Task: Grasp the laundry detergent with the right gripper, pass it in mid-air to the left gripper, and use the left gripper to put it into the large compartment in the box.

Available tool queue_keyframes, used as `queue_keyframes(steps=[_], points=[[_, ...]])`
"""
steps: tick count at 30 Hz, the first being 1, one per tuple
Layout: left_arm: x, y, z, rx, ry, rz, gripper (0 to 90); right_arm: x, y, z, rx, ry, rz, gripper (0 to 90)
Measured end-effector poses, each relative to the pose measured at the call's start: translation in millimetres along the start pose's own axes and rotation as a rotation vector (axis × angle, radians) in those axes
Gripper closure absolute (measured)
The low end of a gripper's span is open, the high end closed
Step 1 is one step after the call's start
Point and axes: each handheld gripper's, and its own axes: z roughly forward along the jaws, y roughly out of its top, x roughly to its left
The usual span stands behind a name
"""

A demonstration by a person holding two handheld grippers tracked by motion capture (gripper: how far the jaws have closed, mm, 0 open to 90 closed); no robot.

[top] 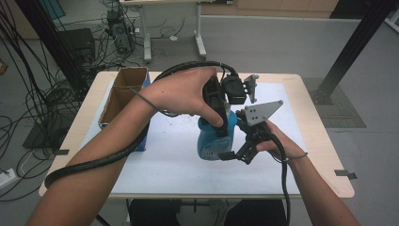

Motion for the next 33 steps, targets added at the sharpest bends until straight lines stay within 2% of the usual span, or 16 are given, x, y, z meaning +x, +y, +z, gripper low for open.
queue_keyframes(steps=[9,17,18,30,33], points=[[3.9,-4.7,-0.1,0.000,0.000,-0.018,37.9,-1.9,4.2,-9.3,0.078,-0.014,0.029,2.2],[9.5,-11.2,-1.7,0.007,0.009,-0.040,37.9,-4.4,5.3,-15.6,0.183,-0.018,0.080,2.2],[10.3,-12.7,-1.2,0.008,0.010,-0.053,37.9,-4.4,5.3,-16.3,0.198,-0.020,0.086,2.2],[16.8,-23.2,-4.7,0.026,0.039,-0.095,37.9,-10.9,5.2,-31.3,0.385,-0.071,0.159,2.7],[17.3,-25.6,-6.8,0.026,0.044,-0.107,37.9,-13.3,7.2,-38.3,0.446,-0.103,0.187,2.7]])
